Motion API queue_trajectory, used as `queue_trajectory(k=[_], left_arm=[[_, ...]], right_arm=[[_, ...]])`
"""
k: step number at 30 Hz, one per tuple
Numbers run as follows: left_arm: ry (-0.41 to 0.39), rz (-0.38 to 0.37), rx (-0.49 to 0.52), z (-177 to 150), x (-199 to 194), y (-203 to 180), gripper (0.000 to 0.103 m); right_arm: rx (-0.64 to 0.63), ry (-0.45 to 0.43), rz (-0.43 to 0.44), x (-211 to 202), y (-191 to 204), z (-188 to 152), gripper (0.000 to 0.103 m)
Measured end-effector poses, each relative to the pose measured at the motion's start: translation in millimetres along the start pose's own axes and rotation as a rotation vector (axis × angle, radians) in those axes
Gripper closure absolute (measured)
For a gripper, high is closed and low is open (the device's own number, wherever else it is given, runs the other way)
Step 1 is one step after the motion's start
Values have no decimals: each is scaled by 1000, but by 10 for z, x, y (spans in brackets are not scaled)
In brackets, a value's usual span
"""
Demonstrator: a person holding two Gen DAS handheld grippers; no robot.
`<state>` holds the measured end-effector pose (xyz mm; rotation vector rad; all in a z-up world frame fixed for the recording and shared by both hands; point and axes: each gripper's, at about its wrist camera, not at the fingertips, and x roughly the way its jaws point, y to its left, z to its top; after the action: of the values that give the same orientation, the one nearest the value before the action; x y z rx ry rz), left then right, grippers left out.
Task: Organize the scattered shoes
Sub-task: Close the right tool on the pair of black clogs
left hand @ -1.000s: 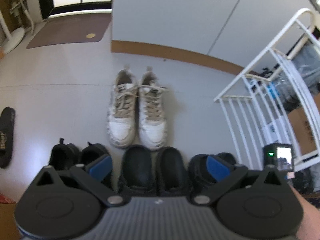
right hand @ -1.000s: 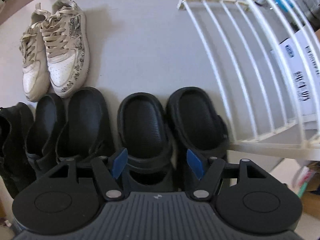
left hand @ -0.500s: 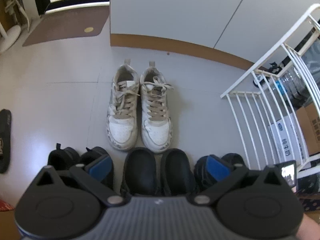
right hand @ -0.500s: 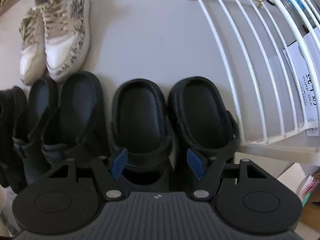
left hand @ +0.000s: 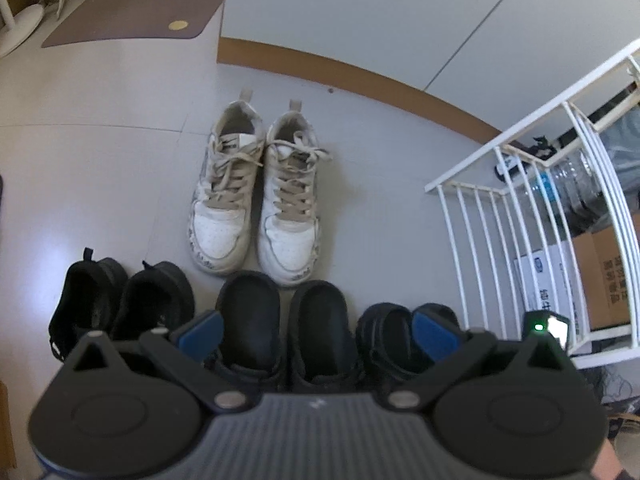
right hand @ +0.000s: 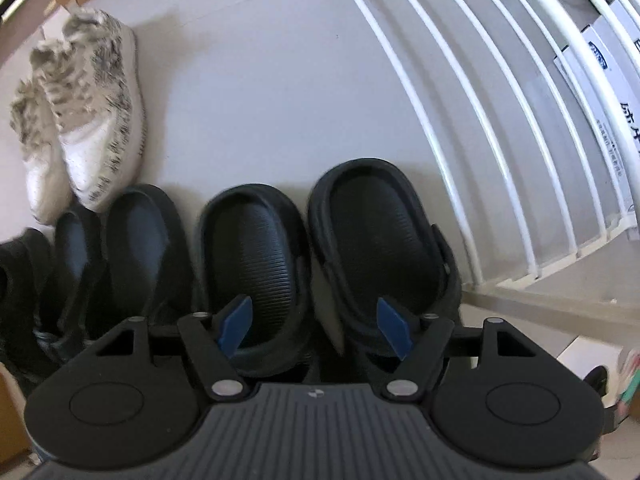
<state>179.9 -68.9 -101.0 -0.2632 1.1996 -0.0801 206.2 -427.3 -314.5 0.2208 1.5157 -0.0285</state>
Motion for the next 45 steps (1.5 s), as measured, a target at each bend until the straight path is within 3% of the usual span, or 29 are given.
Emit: queue_trajectory(k=[12,15,17,25,34,45], left_arm=[[-21,-55,-39,50,-135,28,0],[-17,-46,-43,53,-114,67,0],[-10,-35,-41,53,-96,87,0],[-10,-39,-76,78,-116,160,0],[-7,-54,-39,33,-135,49,0],[-34,-15,-56,40,-176,163,0]], right_arm=[[-44,70,-28,315,21,32,49],[-51,81,-36,393,64,26,59],[-45,85,-38,398,80,16,72],[-57,69,-85,304,138,-102,76],[49,20,-136,108,67,-298,77],[149,-119,-57,-318,-146,-158,78]])
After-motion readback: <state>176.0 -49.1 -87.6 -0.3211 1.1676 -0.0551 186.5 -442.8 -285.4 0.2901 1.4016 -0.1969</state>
